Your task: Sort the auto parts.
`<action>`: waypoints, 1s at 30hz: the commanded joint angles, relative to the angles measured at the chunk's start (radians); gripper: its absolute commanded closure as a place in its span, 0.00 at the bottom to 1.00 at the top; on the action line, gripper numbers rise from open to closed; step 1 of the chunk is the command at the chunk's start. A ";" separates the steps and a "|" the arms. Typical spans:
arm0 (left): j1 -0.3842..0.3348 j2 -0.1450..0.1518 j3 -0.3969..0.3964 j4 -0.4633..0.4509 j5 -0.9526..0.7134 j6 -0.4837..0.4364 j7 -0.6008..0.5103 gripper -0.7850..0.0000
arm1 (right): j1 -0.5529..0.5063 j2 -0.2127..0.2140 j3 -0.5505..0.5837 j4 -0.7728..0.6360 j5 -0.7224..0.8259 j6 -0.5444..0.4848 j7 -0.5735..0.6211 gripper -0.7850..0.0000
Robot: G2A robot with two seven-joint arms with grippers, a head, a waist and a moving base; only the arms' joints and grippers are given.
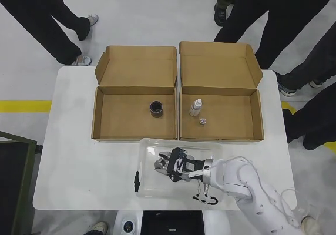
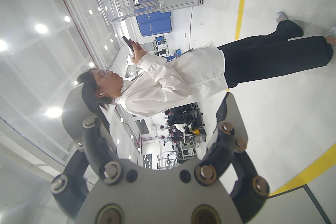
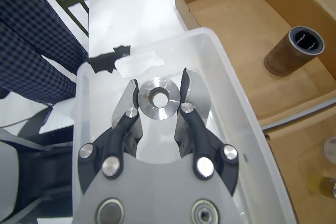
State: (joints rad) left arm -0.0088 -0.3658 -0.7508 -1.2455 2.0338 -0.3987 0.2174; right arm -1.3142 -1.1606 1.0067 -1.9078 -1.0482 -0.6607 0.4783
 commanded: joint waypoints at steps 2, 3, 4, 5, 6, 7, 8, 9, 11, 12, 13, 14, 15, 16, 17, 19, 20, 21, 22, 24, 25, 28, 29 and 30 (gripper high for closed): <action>0.000 0.000 0.000 0.000 0.000 0.000 0.000 0.00 | 0.013 -0.003 0.006 -0.007 0.098 0.028 -0.003 1.00; 0.000 0.000 0.000 0.000 0.000 0.000 0.000 0.00 | 0.018 -0.004 0.008 -0.011 0.130 0.037 0.000 1.00; 0.000 0.000 0.000 0.000 0.000 0.000 0.000 0.00 | 0.022 -0.005 0.011 -0.016 0.162 0.049 0.000 1.00; 0.000 0.000 0.000 0.000 0.000 0.000 0.000 0.00 | 0.026 -0.005 0.014 -0.021 0.189 0.058 0.002 1.00; 0.000 0.000 0.000 0.000 0.000 0.000 0.000 0.00 | 0.028 -0.006 0.018 -0.025 0.221 0.072 -0.001 1.00; 0.000 0.000 0.000 0.000 0.000 0.000 0.000 0.00 | 0.031 -0.007 0.021 -0.030 0.245 0.084 0.000 1.00; 0.000 0.000 0.000 0.000 0.000 0.000 0.000 0.00 | 0.034 -0.007 0.024 -0.035 0.264 0.095 0.004 1.00; 0.000 0.000 0.000 0.000 0.000 0.000 0.000 0.00 | 0.032 -0.008 0.027 -0.037 0.296 0.111 -0.002 1.00; 0.000 0.000 0.000 0.000 0.000 0.000 0.000 0.00 | 0.032 -0.009 0.033 -0.042 0.337 0.140 0.001 1.00; 0.000 0.000 0.000 0.000 0.000 0.000 0.000 0.00 | 0.029 -0.010 0.036 -0.040 0.363 0.161 -0.002 1.00; 0.000 0.000 0.000 0.000 0.000 0.000 0.000 0.00 | 0.024 -0.010 0.038 -0.038 0.392 0.184 -0.005 1.00; 0.000 0.000 0.000 0.000 0.000 0.000 0.000 0.00 | 0.023 -0.011 0.041 -0.038 0.410 0.201 -0.004 1.00; 0.000 0.000 0.000 0.000 0.000 0.000 0.000 0.00 | 0.021 -0.011 0.045 -0.036 0.427 0.218 -0.004 1.00; 0.000 0.000 0.000 0.000 0.000 0.000 0.000 0.00 | 0.017 -0.012 0.049 -0.035 0.450 0.235 -0.014 1.00; 0.000 0.000 0.000 0.000 0.000 0.000 0.000 0.00 | 0.011 -0.013 0.054 -0.033 0.473 0.255 -0.024 1.00; 0.000 0.000 0.000 0.000 0.000 0.000 0.000 0.00 | 0.006 -0.012 0.066 -0.037 0.489 0.282 -0.025 1.00; 0.000 0.000 0.000 0.000 0.000 0.000 0.000 0.00 | 0.000 -0.013 0.075 -0.039 0.514 0.301 -0.040 1.00; 0.000 0.000 0.000 0.000 0.000 0.000 0.000 0.00 | -0.002 -0.013 0.080 -0.041 0.517 0.306 -0.042 1.00; 0.000 0.000 0.000 0.000 0.000 0.000 0.000 0.00 | -0.005 -0.013 0.088 -0.042 0.528 0.316 -0.051 1.00; 0.000 0.000 0.000 0.000 0.000 0.000 0.000 0.00 | -0.010 -0.013 0.101 -0.047 0.550 0.332 -0.066 1.00; 0.000 0.000 0.000 0.000 0.000 0.000 0.000 0.00 | -0.010 -0.013 0.108 -0.050 0.559 0.338 -0.073 1.00; 0.000 0.000 0.000 0.000 0.000 0.000 0.000 0.00 | -0.009 -0.013 0.124 -0.059 0.584 0.355 -0.084 1.00; 0.000 0.000 0.000 0.000 0.000 0.000 0.000 0.00 | -0.008 -0.014 0.128 -0.060 0.597 0.361 -0.091 1.00; 0.000 0.000 0.000 0.000 0.000 0.000 0.000 0.00 | -0.006 -0.014 0.130 -0.061 0.602 0.363 -0.089 1.00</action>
State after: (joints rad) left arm -0.0088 -0.3658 -0.7508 -1.2455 2.0338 -0.3987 0.2174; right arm -1.3218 -1.1747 1.1349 -1.9684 -0.4517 -0.3001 0.3889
